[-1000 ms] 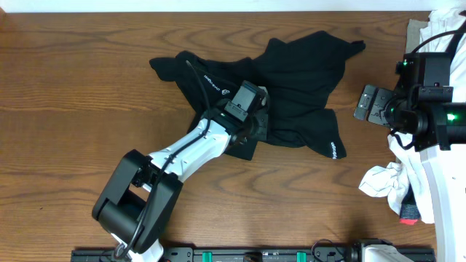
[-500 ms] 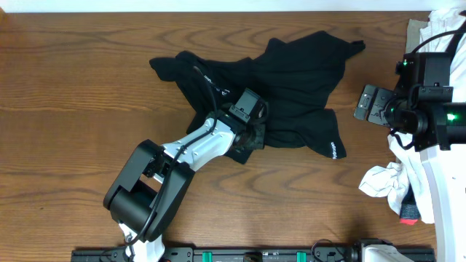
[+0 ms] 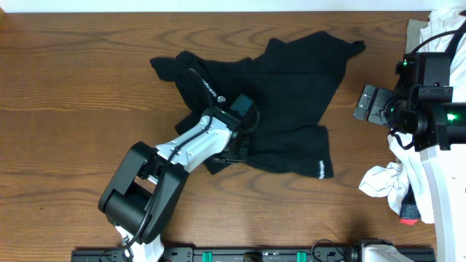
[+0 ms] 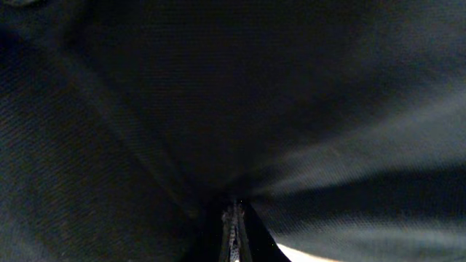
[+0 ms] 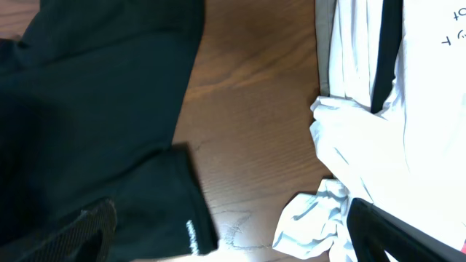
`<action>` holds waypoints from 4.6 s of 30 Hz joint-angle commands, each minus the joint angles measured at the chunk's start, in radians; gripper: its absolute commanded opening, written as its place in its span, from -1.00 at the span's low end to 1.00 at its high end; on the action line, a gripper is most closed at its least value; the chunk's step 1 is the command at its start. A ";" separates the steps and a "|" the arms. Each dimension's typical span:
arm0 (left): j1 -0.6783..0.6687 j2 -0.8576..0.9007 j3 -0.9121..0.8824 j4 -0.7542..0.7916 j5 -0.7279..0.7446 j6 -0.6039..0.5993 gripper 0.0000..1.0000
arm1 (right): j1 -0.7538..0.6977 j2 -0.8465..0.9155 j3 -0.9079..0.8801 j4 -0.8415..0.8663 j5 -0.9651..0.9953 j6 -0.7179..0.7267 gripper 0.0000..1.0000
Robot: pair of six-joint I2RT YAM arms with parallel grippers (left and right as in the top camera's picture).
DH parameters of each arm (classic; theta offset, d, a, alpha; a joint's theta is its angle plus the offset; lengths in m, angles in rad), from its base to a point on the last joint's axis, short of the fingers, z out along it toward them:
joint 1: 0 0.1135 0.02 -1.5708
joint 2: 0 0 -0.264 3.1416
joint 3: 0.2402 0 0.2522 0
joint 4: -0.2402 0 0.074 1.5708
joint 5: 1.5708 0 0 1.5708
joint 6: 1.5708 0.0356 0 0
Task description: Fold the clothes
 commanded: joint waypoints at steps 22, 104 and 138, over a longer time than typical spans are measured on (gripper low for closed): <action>0.483 0.024 -0.016 -0.125 -0.417 0.028 -0.78 | -0.007 -0.001 0.003 0.000 0.006 -0.004 0.98; 0.107 -0.654 -0.442 -0.148 0.117 -0.599 0.54 | -0.007 -0.001 0.003 0.000 0.006 -0.004 0.99; 0.107 -0.641 -0.622 0.079 0.132 -0.721 0.41 | -0.007 -0.001 0.003 0.000 0.006 -0.005 0.99</action>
